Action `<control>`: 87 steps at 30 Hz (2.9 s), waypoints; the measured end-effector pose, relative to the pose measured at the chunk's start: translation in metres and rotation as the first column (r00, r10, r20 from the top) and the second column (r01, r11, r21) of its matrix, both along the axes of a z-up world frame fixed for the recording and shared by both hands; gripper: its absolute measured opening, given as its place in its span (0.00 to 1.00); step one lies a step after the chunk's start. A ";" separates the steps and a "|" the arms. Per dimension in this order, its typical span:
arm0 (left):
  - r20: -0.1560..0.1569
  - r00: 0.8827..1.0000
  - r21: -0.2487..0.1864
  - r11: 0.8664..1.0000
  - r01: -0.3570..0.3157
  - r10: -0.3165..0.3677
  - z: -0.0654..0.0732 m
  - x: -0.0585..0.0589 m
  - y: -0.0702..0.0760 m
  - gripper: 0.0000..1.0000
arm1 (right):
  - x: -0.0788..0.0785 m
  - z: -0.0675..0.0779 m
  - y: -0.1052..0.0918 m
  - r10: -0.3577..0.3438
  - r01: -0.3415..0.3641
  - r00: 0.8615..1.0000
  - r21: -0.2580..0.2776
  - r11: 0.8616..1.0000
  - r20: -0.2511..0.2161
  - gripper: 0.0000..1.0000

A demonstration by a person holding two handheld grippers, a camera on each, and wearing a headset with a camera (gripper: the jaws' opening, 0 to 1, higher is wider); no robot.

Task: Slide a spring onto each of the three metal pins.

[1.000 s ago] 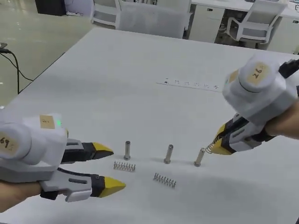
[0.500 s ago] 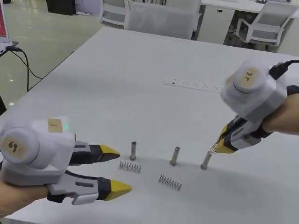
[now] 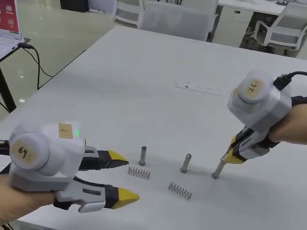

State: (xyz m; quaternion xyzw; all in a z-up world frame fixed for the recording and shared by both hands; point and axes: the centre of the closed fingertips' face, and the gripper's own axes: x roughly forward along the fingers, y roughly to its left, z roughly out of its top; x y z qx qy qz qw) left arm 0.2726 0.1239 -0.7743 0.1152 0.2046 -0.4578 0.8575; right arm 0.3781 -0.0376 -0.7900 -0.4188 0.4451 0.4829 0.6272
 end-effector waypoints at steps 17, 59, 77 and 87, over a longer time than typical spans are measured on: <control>-0.007 1.000 0.020 1.000 0.000 0.001 -0.004 0.000 0.002 0.36 | 0.003 -0.025 -0.002 0.009 -0.011 0.999 -0.048 0.999 -0.041 0.08; -0.012 1.000 0.034 0.999 -0.003 0.004 -0.006 0.000 0.003 0.36 | 0.001 -0.061 -0.007 -0.008 0.004 0.997 -0.059 0.998 -0.075 0.13; -0.016 1.000 0.036 0.999 0.018 -0.017 -0.007 -0.003 0.000 0.36 | -0.002 -0.046 -0.012 -0.025 0.025 1.000 -0.032 0.999 -0.018 0.20; -0.024 0.999 0.040 0.998 0.043 -0.042 -0.009 -0.006 -0.004 0.35 | -0.010 -0.037 -0.020 -0.055 0.055 0.998 -0.015 0.998 0.007 0.20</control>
